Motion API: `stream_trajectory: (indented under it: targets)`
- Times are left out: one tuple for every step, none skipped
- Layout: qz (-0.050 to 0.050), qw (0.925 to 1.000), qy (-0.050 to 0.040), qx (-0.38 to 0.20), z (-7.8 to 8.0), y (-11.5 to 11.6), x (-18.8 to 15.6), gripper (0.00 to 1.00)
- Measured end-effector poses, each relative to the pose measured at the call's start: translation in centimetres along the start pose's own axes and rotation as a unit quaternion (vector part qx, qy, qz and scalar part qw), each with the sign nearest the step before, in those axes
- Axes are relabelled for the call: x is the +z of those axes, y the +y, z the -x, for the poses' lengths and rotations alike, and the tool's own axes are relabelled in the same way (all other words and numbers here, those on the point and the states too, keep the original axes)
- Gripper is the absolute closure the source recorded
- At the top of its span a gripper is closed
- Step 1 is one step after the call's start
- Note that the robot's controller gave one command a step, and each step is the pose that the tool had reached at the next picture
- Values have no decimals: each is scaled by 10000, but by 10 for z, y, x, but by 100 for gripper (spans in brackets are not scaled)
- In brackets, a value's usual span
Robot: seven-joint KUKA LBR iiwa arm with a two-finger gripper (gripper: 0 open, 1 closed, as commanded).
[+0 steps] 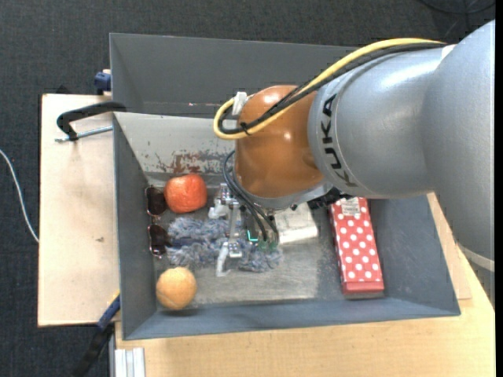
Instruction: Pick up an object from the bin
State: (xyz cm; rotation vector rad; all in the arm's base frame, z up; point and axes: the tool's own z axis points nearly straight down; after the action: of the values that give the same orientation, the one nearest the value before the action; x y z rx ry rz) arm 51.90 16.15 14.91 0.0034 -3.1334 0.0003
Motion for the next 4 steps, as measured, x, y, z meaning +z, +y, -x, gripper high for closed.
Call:
stream_trajectory:
  targets:
    - [5,10000,-32,10,1,-1,-4,0]
    - [12,9891,-91,-1470,31,-2,70,100]
    - [13,9891,-91,-1470,31,-2,70,100]
    - [1,9840,-34,-1783,11,-6,43,100]
